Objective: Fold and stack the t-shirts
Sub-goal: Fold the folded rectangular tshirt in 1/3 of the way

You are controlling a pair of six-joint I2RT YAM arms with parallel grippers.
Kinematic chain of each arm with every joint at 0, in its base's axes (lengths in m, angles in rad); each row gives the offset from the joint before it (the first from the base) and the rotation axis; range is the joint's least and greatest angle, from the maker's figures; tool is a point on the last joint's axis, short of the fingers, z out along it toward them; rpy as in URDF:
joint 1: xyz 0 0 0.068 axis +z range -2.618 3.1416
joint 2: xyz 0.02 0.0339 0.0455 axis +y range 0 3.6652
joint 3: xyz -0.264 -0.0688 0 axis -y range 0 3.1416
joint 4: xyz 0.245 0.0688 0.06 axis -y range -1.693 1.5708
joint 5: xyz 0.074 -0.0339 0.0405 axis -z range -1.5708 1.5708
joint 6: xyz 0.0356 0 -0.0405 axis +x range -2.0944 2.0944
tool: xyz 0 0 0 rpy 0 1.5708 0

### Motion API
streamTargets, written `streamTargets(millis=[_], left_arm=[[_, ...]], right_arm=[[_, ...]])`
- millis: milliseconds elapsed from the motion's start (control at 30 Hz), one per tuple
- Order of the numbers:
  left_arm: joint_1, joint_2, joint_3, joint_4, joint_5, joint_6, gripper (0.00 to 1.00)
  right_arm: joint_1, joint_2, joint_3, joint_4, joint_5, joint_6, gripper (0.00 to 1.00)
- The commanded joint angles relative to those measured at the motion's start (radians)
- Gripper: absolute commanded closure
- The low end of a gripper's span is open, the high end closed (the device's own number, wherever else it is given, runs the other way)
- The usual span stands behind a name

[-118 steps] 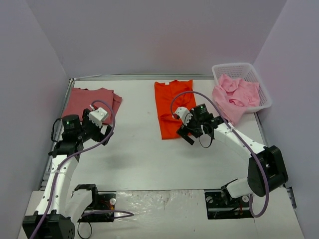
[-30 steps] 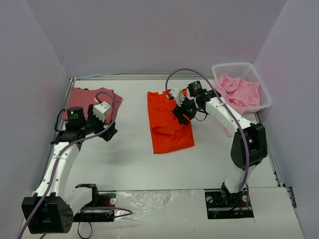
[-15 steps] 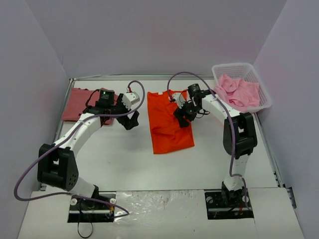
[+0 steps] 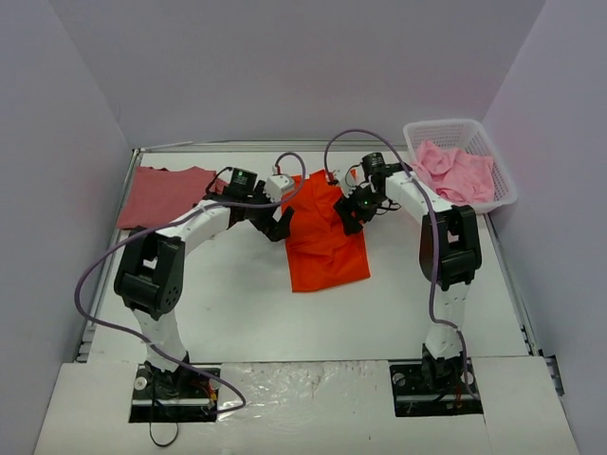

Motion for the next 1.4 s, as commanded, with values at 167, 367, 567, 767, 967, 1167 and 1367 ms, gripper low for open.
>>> streamTargets(millis=[167, 367, 567, 767, 967, 1167, 1367], left_arm=[[-0.096, 0.034, 0.058, -0.016, -0.057, 0.075, 0.08], [-0.100, 0.057, 0.069, -0.097, 0.014, 0.169, 0.30], [-0.106, 0.075, 0.083, -0.152, 0.041, 0.219, 0.44], [-0.119, 0.118, 0.099, -0.157, 0.051, 0.223, 0.46], [-0.129, 0.131, 0.115, -0.151, 0.061, 0.215, 0.51], [-0.129, 0.135, 0.135, -0.172, 0.089, 0.212, 0.72], [-0.129, 0.103, 0.136, -0.181, 0.100, 0.212, 0.82]], right_arm=[[-0.022, 0.018, 0.013, -0.057, -0.069, 0.002, 0.41], [-0.029, 0.026, 0.006, -0.060, -0.066, -0.004, 0.41], [-0.029, 0.034, 0.006, -0.061, -0.065, -0.004, 0.42], [-0.032, 0.032, -0.003, -0.063, -0.063, -0.009, 0.42], [-0.036, 0.035, -0.001, -0.063, -0.066, -0.011, 0.44], [-0.037, 0.034, 0.002, -0.064, -0.071, -0.011, 0.56], [-0.037, 0.029, 0.010, -0.065, -0.074, -0.006, 0.74]])
